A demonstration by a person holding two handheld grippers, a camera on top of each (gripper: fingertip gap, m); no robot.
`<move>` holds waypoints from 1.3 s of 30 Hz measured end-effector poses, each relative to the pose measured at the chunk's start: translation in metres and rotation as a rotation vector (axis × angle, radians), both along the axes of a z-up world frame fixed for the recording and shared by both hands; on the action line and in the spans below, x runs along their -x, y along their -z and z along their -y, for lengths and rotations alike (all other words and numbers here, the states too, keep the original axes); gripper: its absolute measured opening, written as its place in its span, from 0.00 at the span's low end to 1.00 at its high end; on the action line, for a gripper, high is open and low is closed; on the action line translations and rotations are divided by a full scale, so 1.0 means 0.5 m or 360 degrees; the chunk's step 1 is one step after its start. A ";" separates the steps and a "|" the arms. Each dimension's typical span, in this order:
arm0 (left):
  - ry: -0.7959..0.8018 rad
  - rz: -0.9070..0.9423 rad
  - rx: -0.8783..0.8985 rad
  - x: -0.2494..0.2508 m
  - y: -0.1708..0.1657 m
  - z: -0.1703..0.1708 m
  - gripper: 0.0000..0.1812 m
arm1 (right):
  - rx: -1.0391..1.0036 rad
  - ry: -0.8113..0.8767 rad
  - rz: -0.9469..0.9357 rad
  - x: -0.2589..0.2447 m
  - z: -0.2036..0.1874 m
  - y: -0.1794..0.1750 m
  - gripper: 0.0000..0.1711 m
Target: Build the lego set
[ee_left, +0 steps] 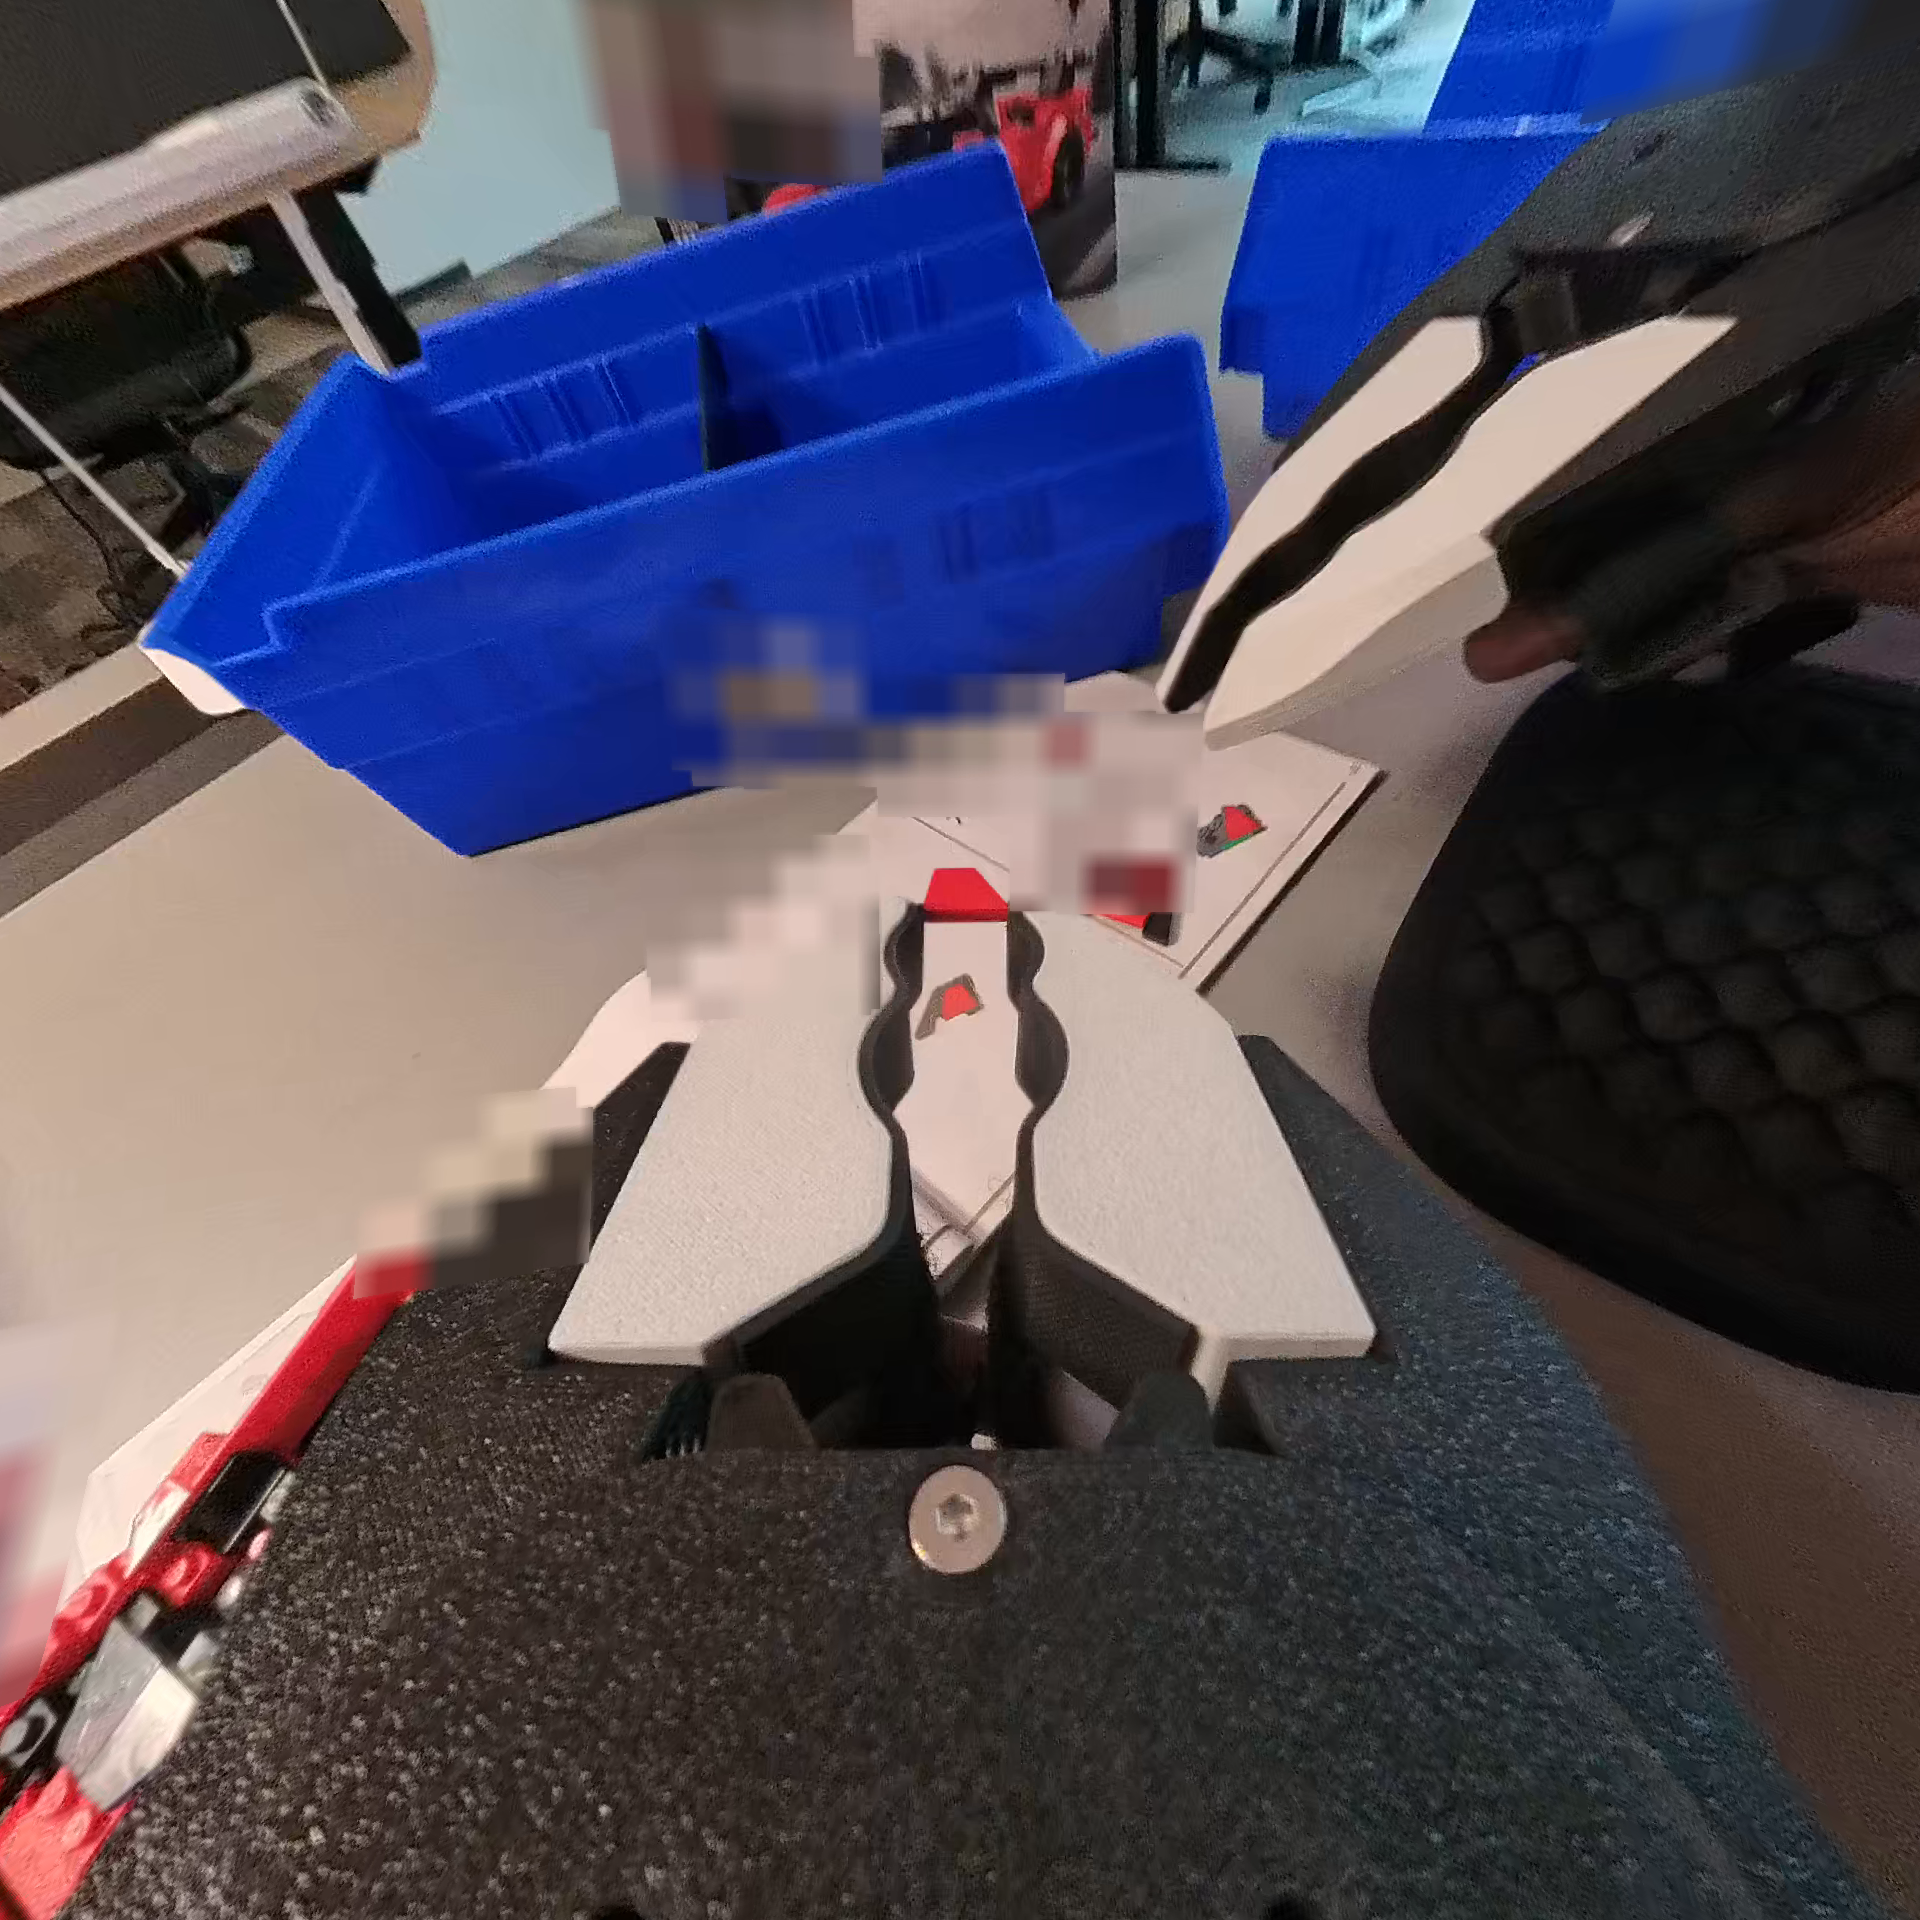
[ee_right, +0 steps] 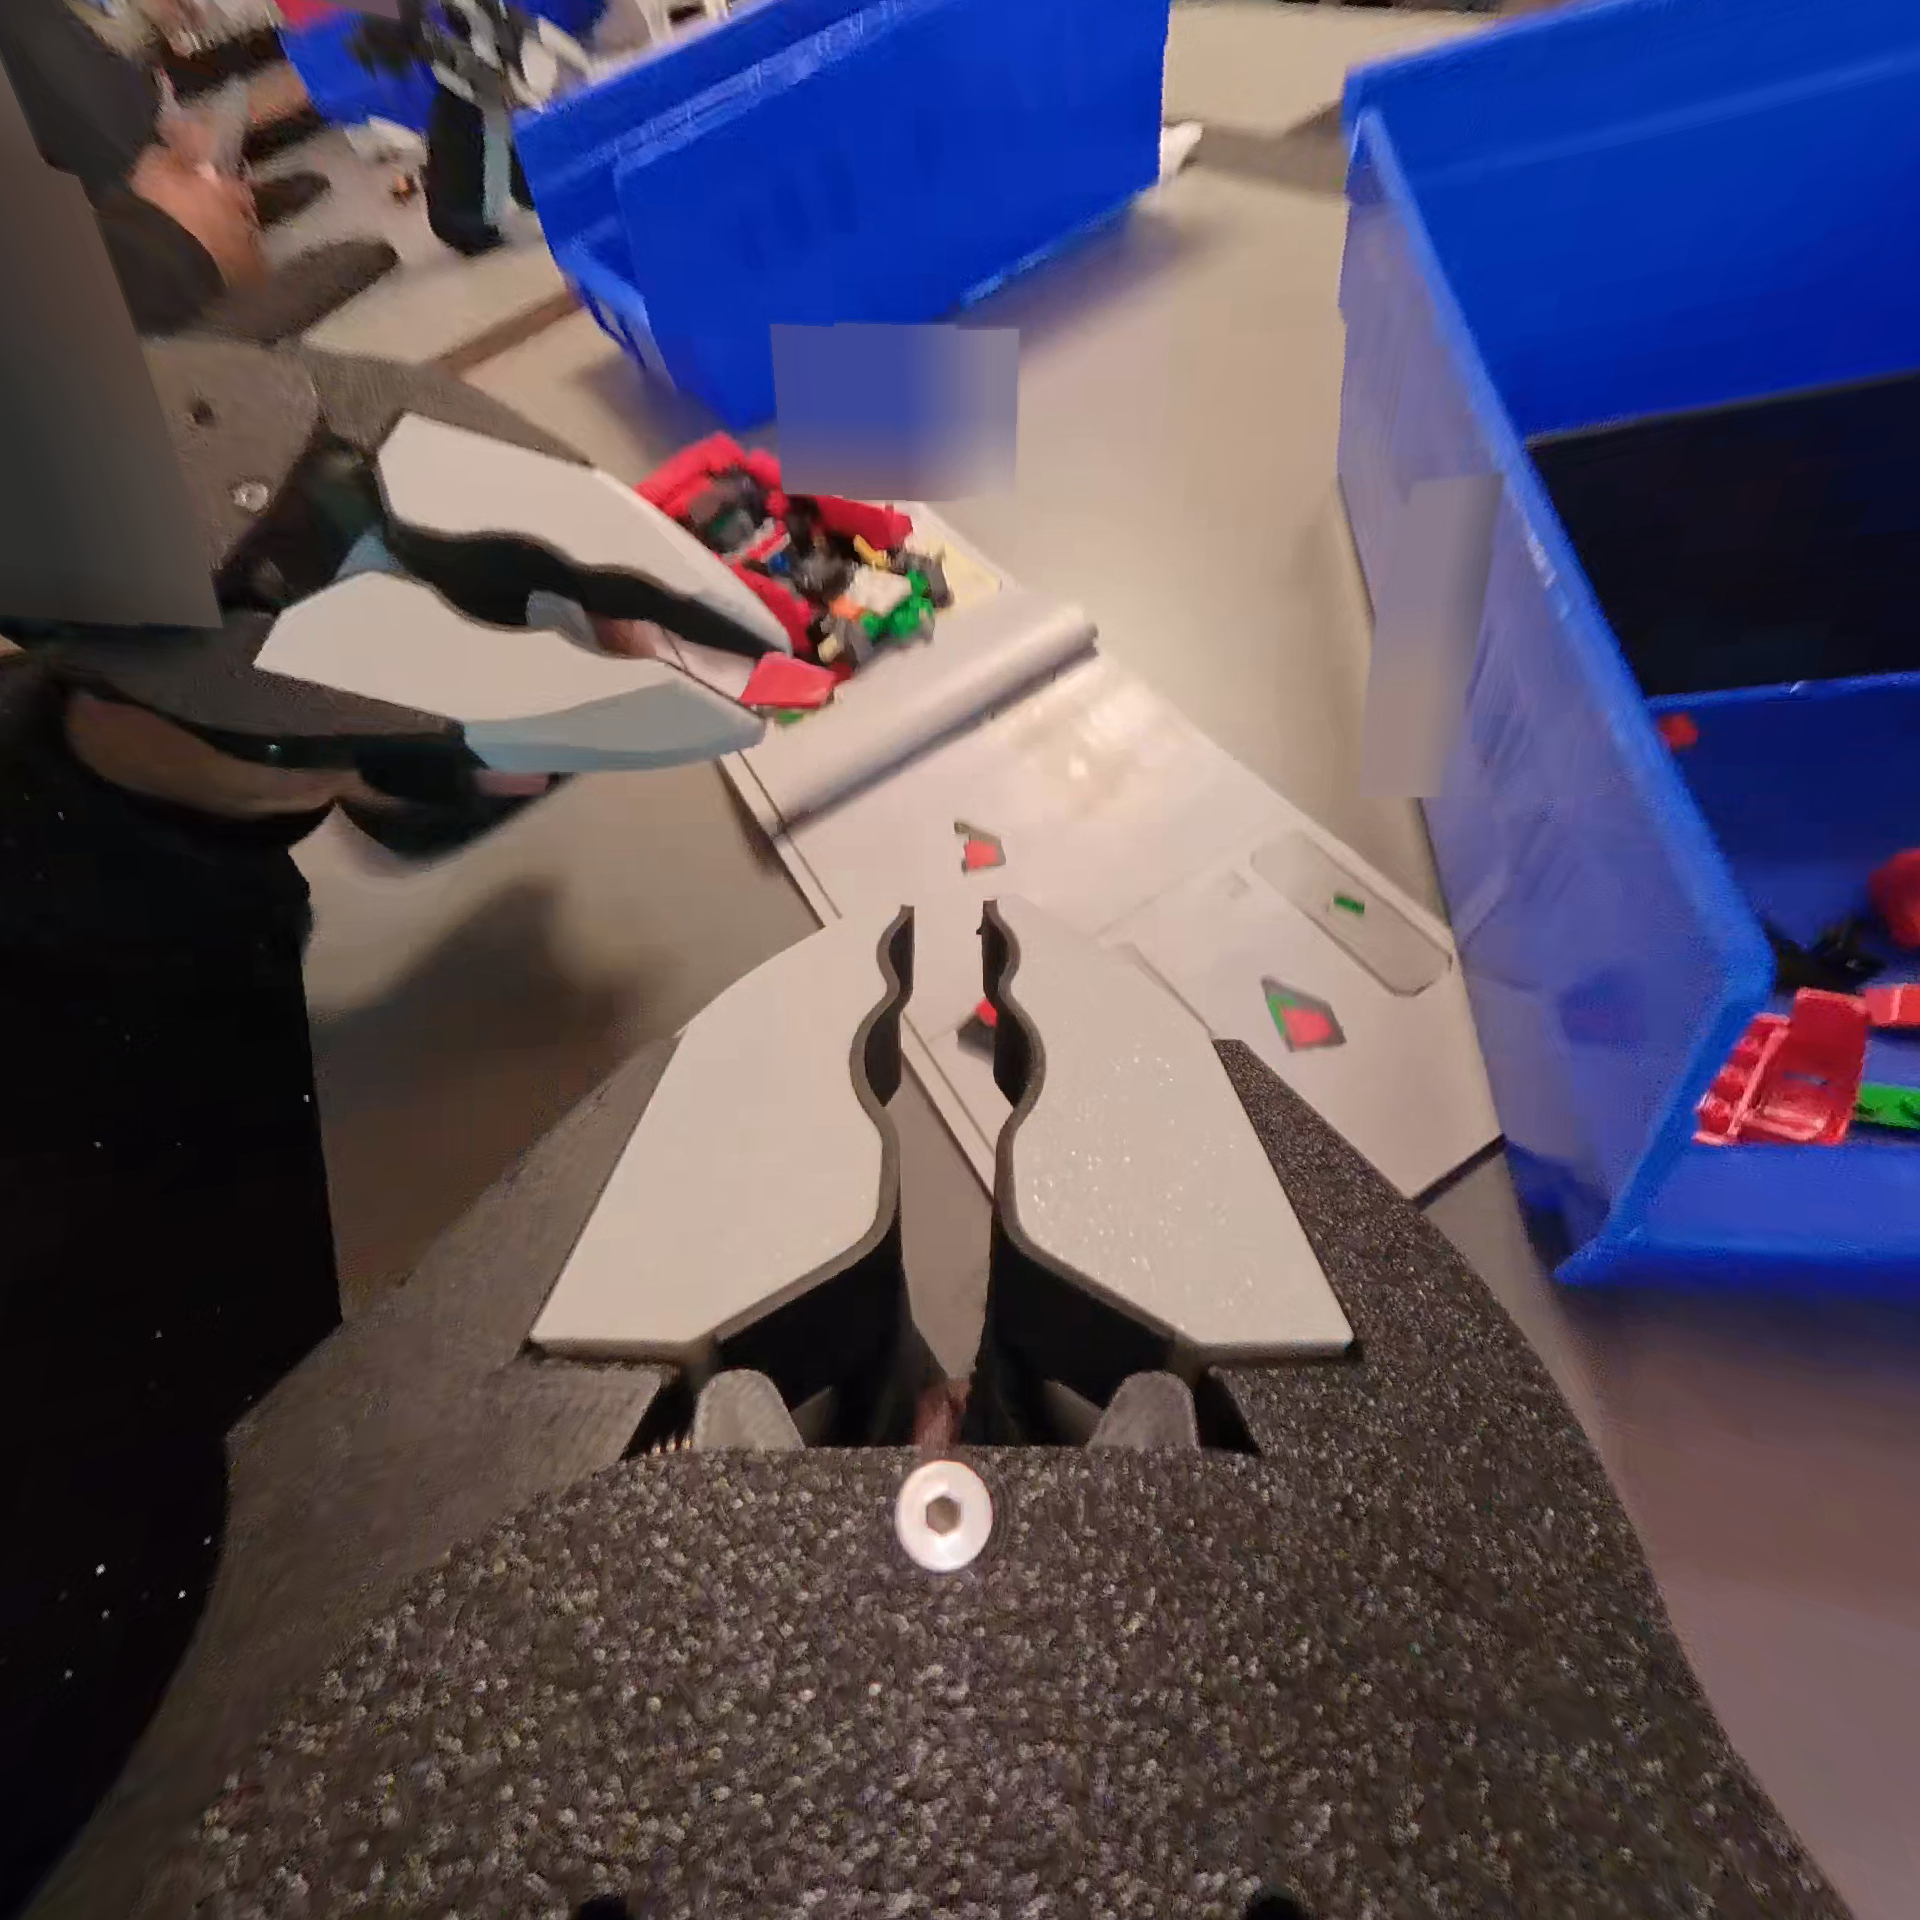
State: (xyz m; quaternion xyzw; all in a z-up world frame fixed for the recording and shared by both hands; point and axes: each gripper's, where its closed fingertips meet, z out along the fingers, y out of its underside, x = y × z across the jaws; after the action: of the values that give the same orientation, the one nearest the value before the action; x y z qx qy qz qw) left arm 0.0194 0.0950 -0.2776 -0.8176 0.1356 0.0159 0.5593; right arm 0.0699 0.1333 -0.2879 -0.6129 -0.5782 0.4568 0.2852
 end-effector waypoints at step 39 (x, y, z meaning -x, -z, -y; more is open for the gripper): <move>0.0007 -0.0153 0.0686 -0.011 0.142 -0.027 0.20 | -0.0305 -0.0247 0.0514 -0.001 0.008 0.102 0.16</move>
State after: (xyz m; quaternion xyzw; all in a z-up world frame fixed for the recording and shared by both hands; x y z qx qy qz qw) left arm 0.0251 0.1087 -0.3486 -0.9163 0.1642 0.0242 0.3645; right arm 0.0704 0.1291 -0.3388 -0.6020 -0.7028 0.3159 0.2097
